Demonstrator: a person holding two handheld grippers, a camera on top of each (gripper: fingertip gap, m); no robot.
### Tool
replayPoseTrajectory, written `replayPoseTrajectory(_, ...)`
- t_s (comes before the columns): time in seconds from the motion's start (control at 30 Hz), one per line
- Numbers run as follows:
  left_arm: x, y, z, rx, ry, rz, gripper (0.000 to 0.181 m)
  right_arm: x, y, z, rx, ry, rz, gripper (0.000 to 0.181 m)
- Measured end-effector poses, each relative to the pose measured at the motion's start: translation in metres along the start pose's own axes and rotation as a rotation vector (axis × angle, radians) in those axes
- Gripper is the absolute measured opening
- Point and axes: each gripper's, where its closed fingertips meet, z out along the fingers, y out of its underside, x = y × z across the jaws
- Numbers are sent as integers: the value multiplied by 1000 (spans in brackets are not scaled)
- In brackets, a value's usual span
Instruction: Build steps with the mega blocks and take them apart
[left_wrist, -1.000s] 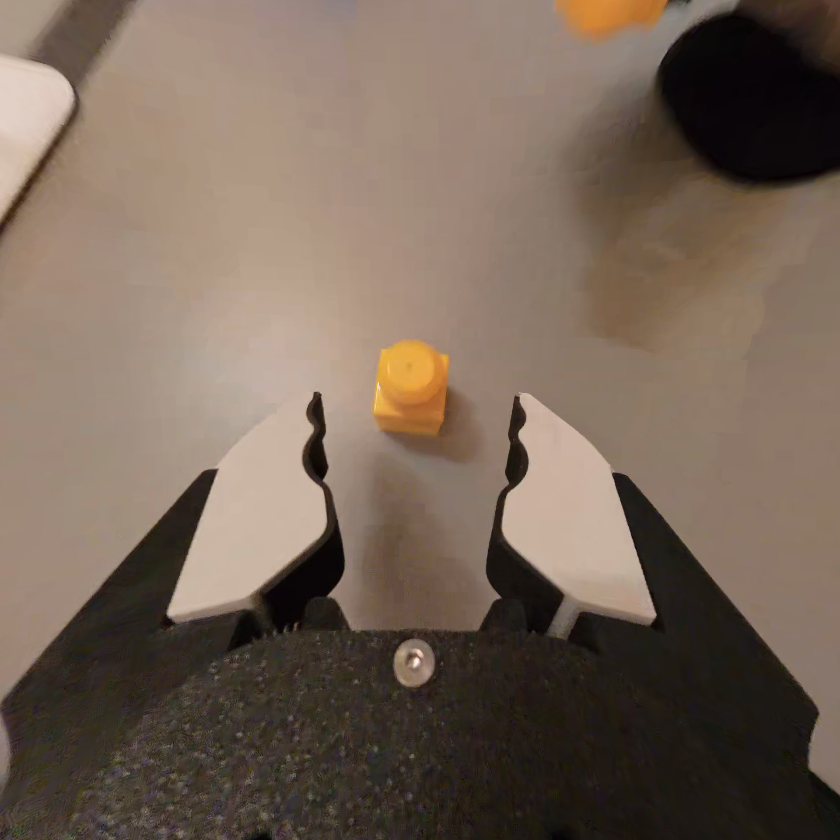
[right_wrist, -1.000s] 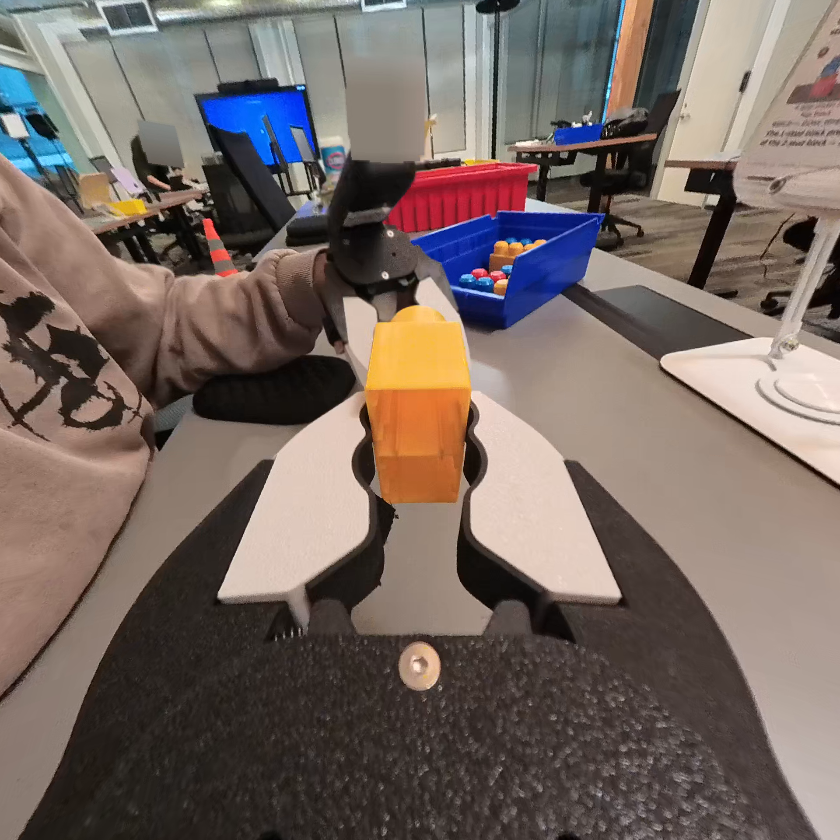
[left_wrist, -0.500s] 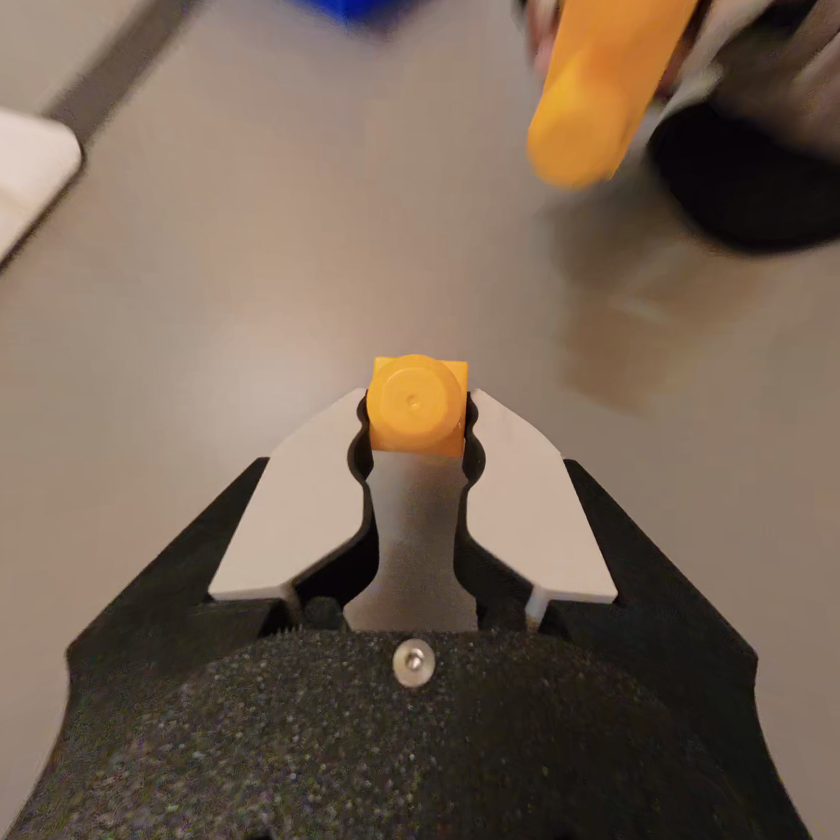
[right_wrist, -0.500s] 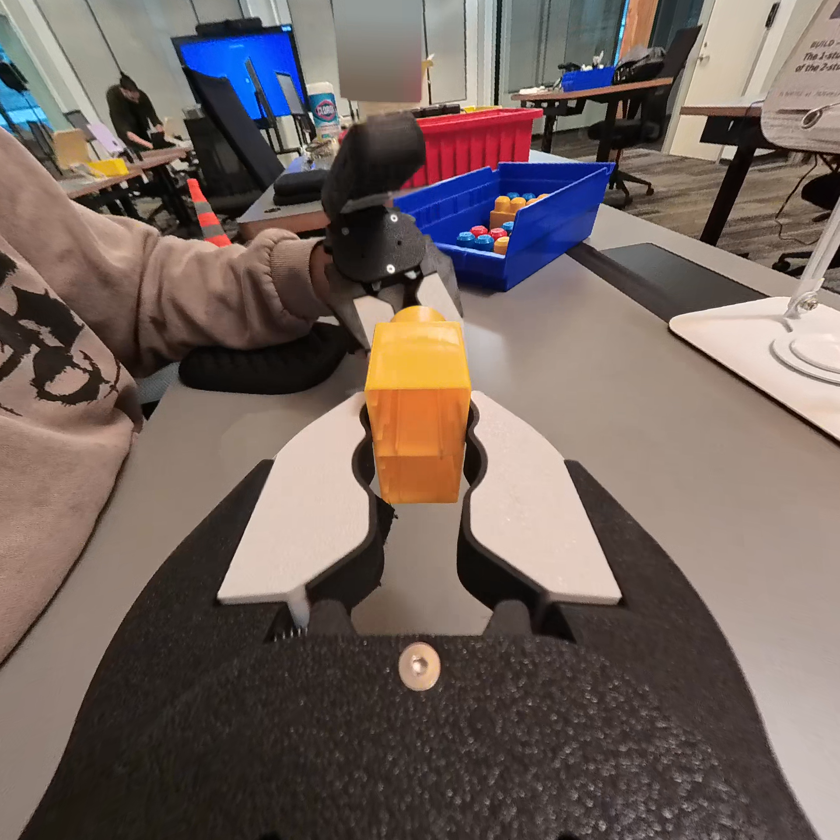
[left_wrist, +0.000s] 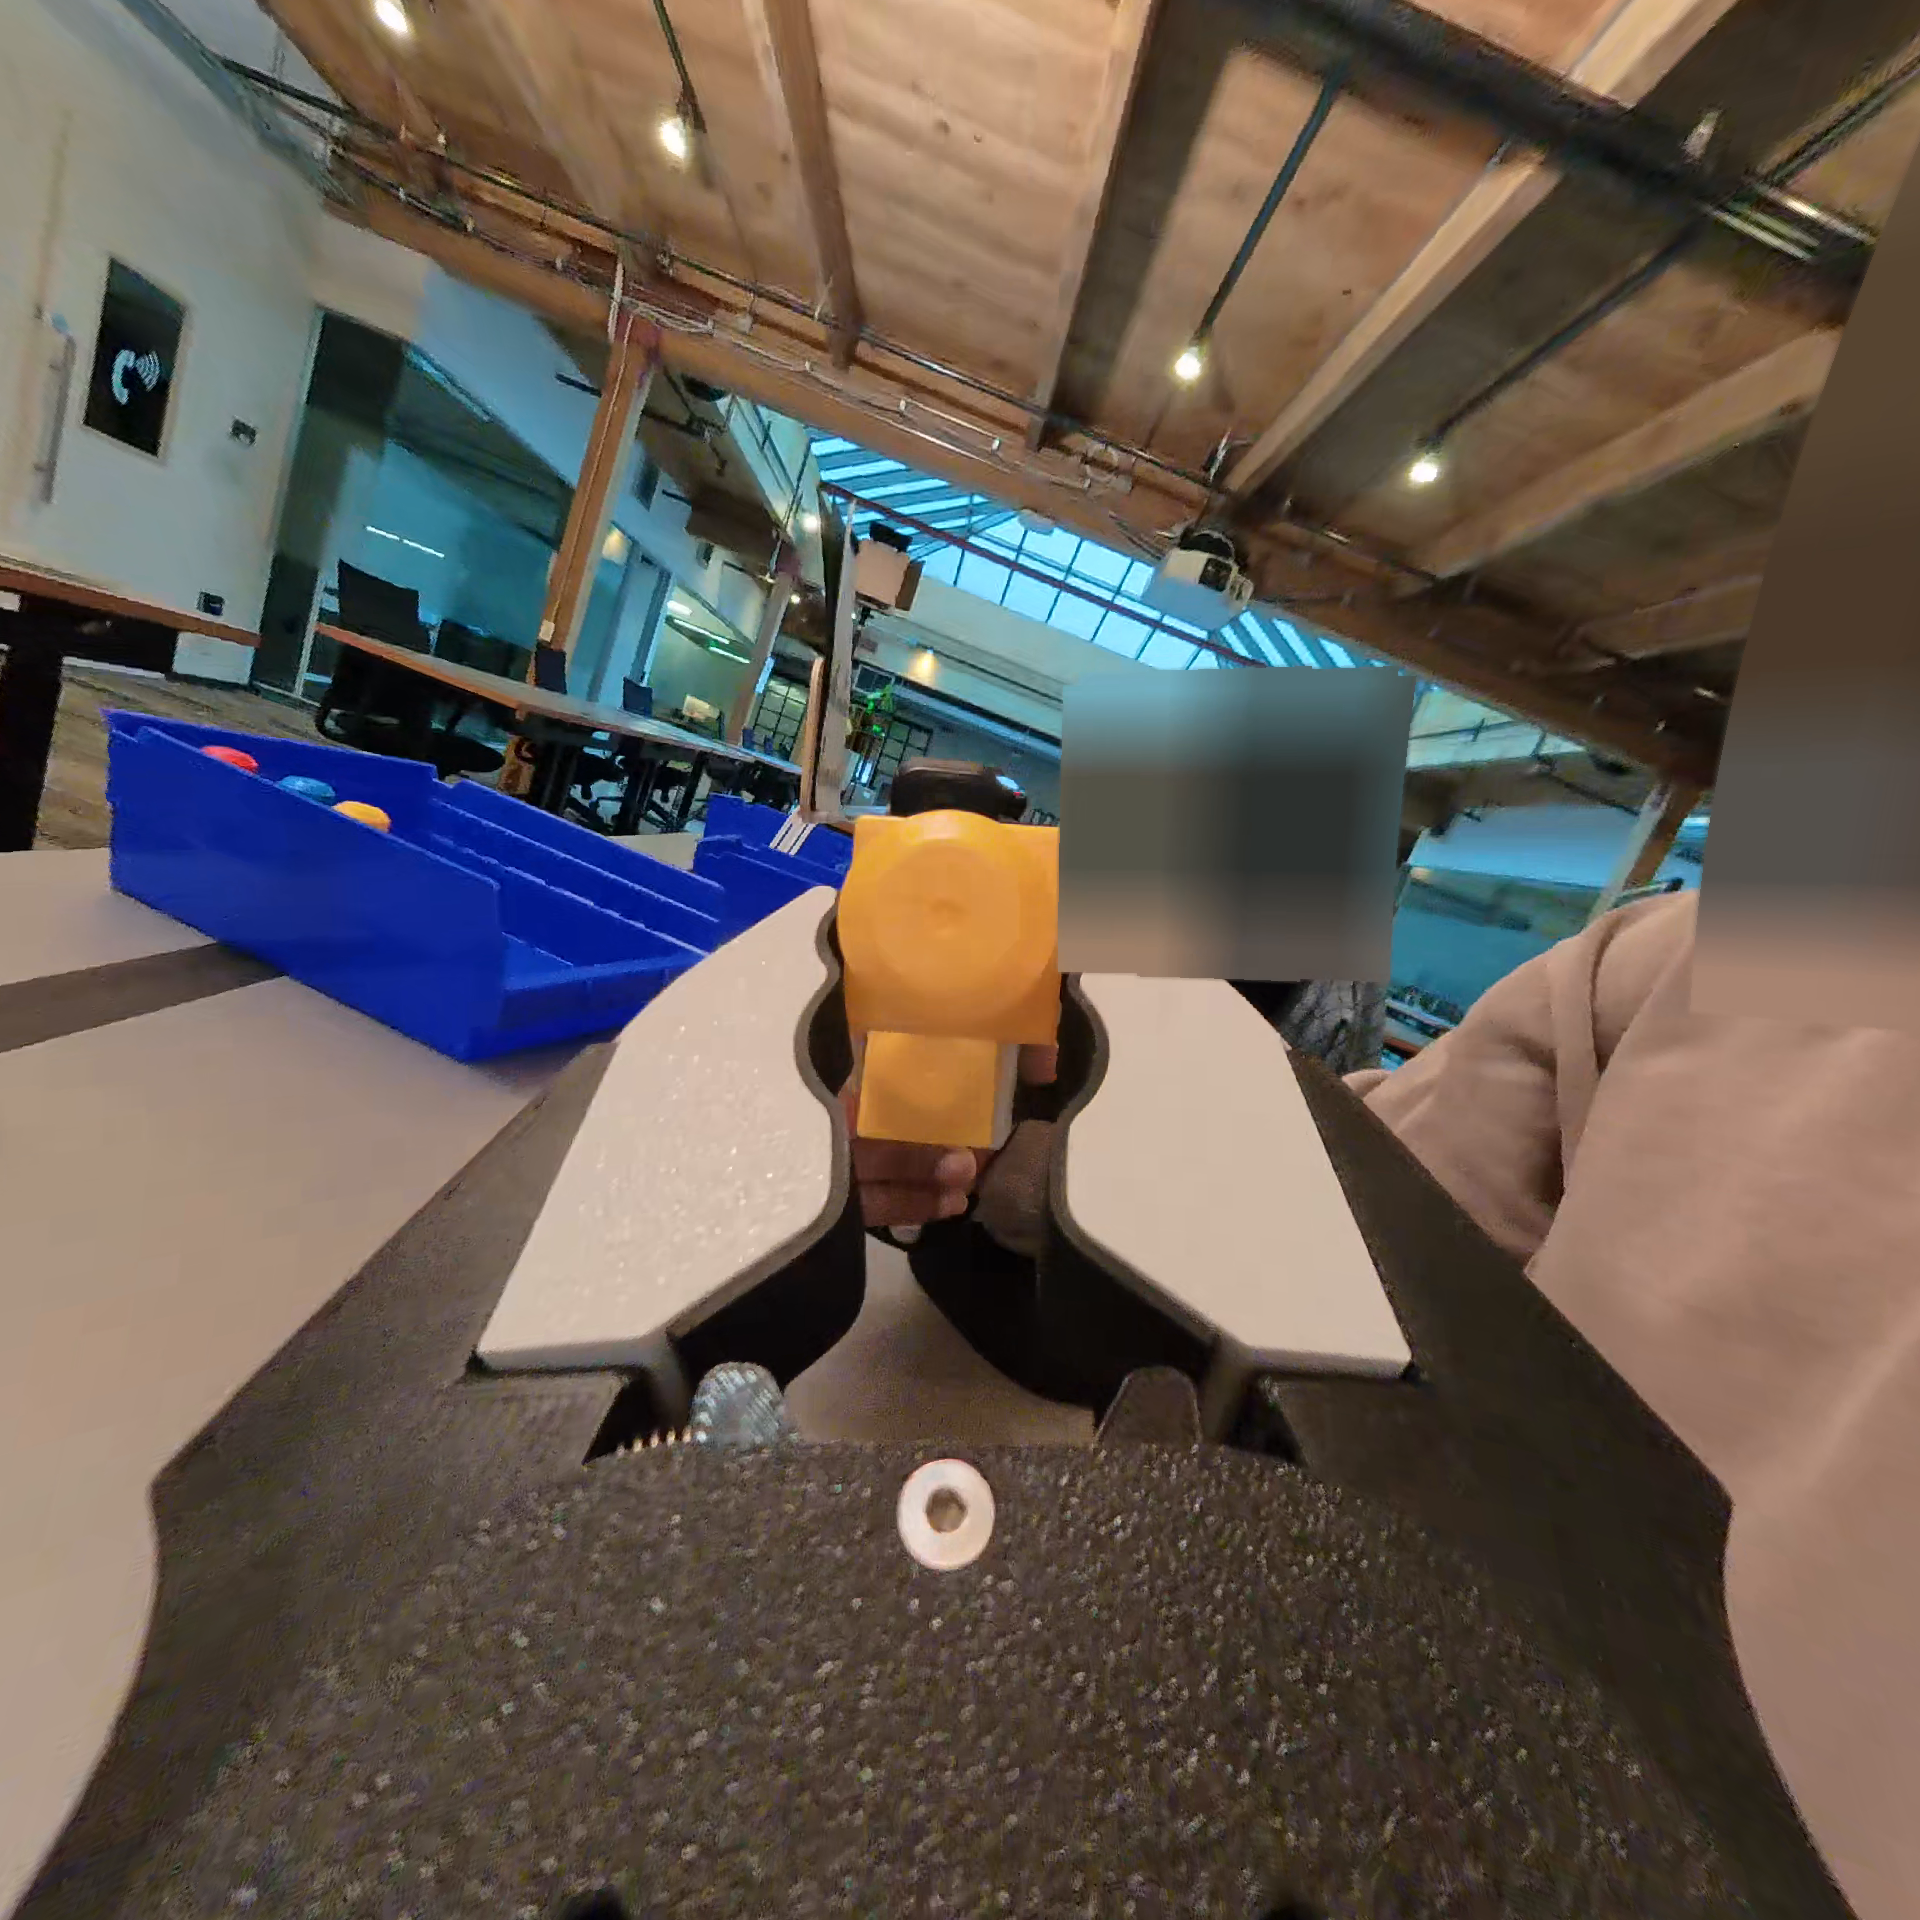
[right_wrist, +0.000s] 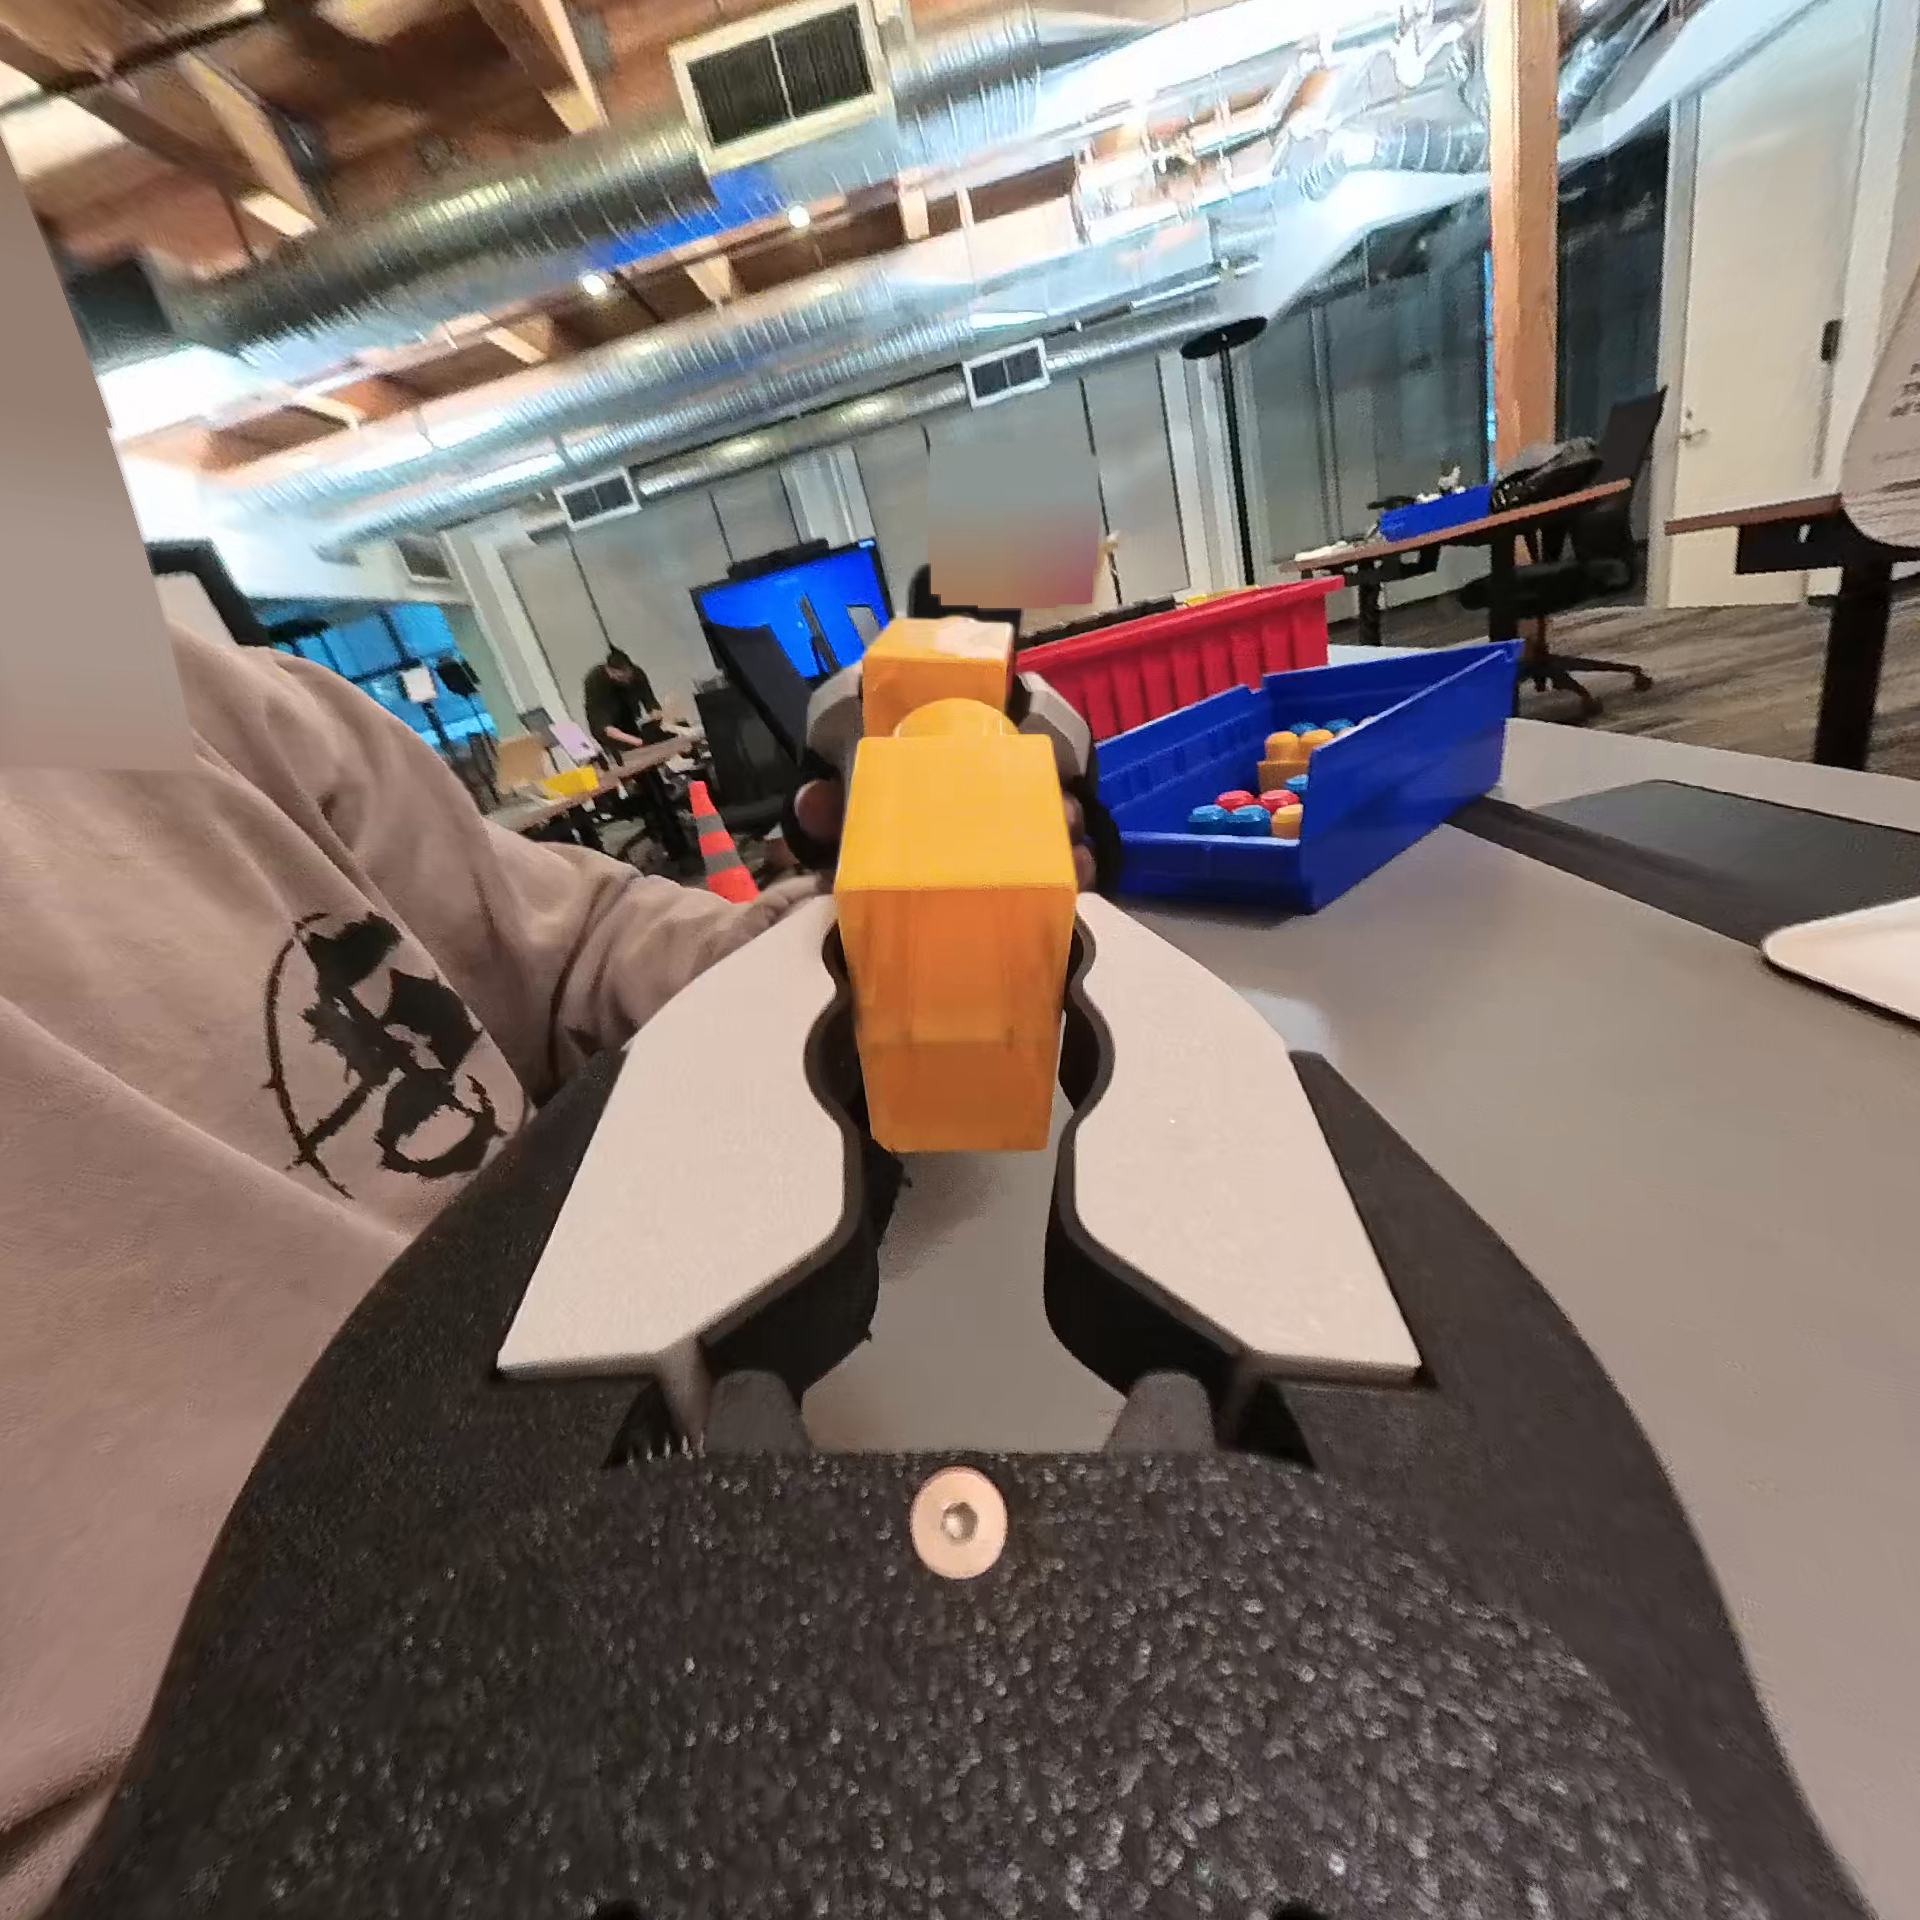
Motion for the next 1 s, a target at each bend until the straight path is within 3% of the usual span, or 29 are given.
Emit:
replayPoseTrajectory(0.57, -5, 35, 14, -165, -37, 79, 38, -3, 26, 17, -124, 26, -3, 36)
replayPoseTrajectory(0.8, -10, 61, 3, -406, -25, 132, 38, 2, 41, 12, -266, 55, -78, 35)
replayPoseTrajectory(1.0, -16, 101, -15, -682, -21, 240, 38, 5, 72, 2, -534, 77, -201, 35)
